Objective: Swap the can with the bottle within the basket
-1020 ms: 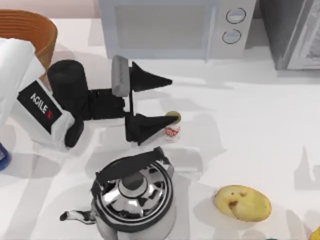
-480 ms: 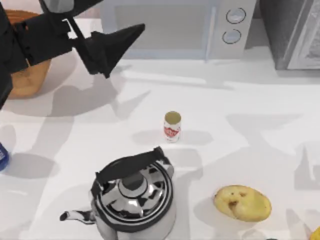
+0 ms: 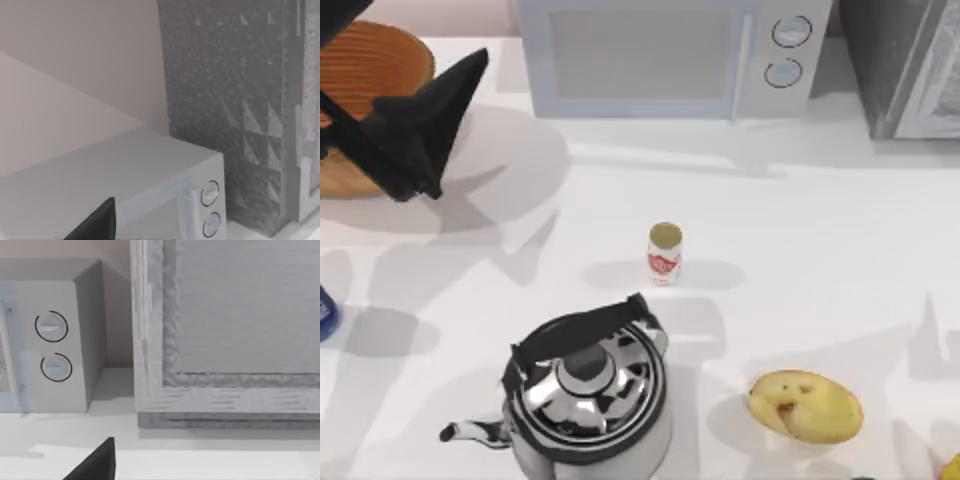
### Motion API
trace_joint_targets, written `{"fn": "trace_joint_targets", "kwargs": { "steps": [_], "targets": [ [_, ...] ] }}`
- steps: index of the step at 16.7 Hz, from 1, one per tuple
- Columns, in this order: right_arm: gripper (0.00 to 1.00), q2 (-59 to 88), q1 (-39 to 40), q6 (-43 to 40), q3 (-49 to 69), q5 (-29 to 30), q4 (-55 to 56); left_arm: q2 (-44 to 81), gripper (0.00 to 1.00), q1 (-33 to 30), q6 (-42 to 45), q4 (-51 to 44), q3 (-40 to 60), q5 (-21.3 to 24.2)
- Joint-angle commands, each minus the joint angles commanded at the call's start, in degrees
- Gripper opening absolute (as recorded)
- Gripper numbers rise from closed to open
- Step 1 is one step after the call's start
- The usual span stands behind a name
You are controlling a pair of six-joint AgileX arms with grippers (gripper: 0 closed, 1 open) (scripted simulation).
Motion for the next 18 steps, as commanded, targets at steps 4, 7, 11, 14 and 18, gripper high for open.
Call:
{"fn": "trace_joint_targets", "kwargs": {
  "steps": [4,7,11,14,18],
  "targets": [
    [1.00,0.00,0.00,0.00,0.00,0.00,0.00,-19.80,1.00,1.77,-2.00,-8.42,-10.81,-10.79],
    [1.00,0.00,0.00,0.00,0.00,0.00,0.00,-35.19,1.00,3.46,-3.37,-13.71,-20.65,-20.81],
    [1.00,0.00,0.00,0.00,0.00,0.00,0.00,-48.55,1.00,6.15,-3.81,-20.12,-30.78,-31.30],
    [1.00,0.00,0.00,0.00,0.00,0.00,0.00,-52.97,1.00,7.52,-3.24,-23.08,-34.43,-34.85],
    [1.00,0.00,0.00,0.00,0.00,0.00,0.00,-53.28,1.00,7.63,-3.17,-23.33,-34.67,-35.09]
  ]
}}
